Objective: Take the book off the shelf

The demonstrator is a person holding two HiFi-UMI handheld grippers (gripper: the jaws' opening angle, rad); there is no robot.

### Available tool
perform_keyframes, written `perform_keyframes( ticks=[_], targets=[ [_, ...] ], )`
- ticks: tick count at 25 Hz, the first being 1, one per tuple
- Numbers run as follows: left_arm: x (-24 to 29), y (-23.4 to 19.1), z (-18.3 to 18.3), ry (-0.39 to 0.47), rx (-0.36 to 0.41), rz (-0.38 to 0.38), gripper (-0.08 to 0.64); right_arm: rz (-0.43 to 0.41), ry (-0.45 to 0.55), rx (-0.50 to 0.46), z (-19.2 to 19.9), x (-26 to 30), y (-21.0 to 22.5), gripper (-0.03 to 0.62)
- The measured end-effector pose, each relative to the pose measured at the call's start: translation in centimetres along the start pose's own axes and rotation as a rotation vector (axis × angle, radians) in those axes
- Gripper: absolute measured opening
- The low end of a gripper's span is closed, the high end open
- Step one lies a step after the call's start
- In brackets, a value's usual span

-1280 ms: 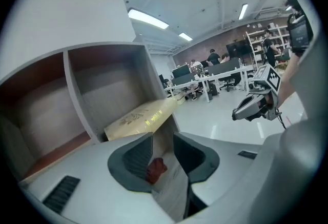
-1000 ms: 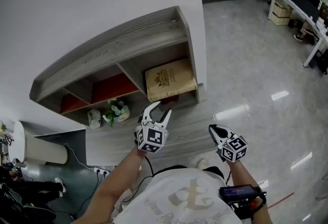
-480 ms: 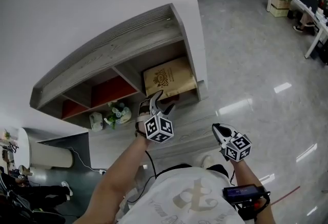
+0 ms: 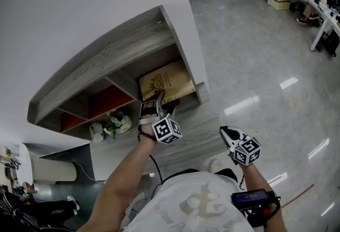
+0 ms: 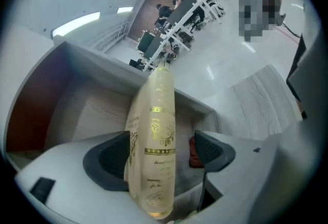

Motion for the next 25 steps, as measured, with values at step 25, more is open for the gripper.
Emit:
perform_keyframes(
  ticks=[25],
  targets=[
    [1.5,-0.8,0.0,-0.048,0.09,-0.118,0.281,-0.029,-0.005,0.079,1.0,-0.7,0.7,0.005]
  ],
)
Point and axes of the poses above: the fingertips, and each gripper's own axes: x forward along the fingers, y to its right, z out of its underside, the point moved 9 cm from there along -x, backward along the fingers, and after that the axes turned 7 degrees about z, right-handed, at the moved point
